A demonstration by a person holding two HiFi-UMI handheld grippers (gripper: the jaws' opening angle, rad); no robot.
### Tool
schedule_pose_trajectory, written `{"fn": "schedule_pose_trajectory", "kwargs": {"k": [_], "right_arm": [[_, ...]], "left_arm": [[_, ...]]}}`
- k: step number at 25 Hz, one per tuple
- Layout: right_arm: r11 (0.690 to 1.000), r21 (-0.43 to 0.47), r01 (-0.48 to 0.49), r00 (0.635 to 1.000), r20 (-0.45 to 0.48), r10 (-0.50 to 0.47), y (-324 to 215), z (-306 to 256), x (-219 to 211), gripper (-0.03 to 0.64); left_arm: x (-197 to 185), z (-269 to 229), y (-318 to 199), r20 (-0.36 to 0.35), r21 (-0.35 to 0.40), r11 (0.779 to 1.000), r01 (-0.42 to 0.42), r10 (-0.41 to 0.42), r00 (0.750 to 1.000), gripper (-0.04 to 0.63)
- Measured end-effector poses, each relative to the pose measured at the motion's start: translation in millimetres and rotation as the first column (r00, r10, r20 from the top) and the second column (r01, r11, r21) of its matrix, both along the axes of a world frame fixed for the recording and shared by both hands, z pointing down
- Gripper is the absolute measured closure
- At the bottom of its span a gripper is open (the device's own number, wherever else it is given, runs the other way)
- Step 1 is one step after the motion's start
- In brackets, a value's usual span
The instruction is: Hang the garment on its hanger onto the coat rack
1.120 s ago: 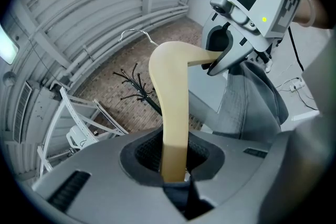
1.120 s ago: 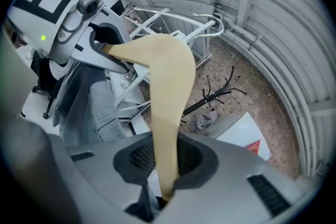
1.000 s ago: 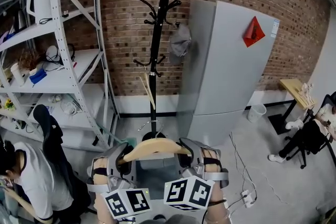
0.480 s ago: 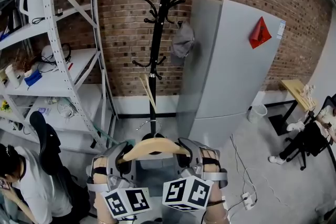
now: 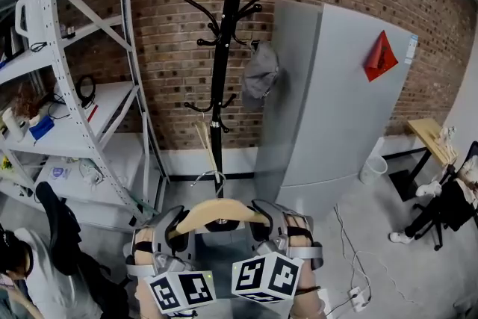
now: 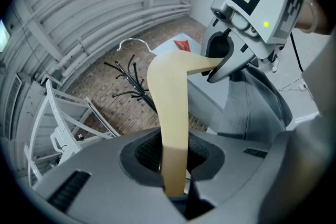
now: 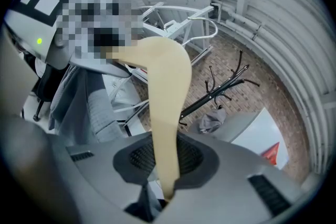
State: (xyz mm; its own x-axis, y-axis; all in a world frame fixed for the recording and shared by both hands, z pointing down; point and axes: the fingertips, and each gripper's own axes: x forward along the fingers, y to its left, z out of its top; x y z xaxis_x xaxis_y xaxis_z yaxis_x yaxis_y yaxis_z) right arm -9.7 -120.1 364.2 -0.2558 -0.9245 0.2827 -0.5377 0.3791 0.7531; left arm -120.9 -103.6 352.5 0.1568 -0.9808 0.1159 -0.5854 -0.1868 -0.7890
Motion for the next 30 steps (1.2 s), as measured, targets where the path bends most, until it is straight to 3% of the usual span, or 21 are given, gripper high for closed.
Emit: {"fn": "schedule_pose_trajectory", "kwargs": {"k": [8, 19, 30], "right_arm": [[1.000, 0.005, 0.031, 0.998, 0.051, -0.031, -66.4, -15.2, 13.1, 0.542], [0.993, 0.039, 0.107, 0.993, 0.049, -0.109, -139.8, -31.0, 27.7, 0.543], [0.986, 0.069, 0.154, 0.987, 0.044, -0.157, -198.1, -45.3, 15.0, 0.543]], "left_arm": [[12.7, -15.4, -63.1, 0.007, 0.048, 0.999, 0.021, -0.021, 1.000, 0.531], [30.0, -32.2, -129.2, 0.016, 0.085, 0.994, 0.075, -0.076, 0.997, 0.531], [20.1, -45.4, -180.9, 0.030, 0.116, 0.987, 0.115, -0.119, 0.992, 0.531]]}}
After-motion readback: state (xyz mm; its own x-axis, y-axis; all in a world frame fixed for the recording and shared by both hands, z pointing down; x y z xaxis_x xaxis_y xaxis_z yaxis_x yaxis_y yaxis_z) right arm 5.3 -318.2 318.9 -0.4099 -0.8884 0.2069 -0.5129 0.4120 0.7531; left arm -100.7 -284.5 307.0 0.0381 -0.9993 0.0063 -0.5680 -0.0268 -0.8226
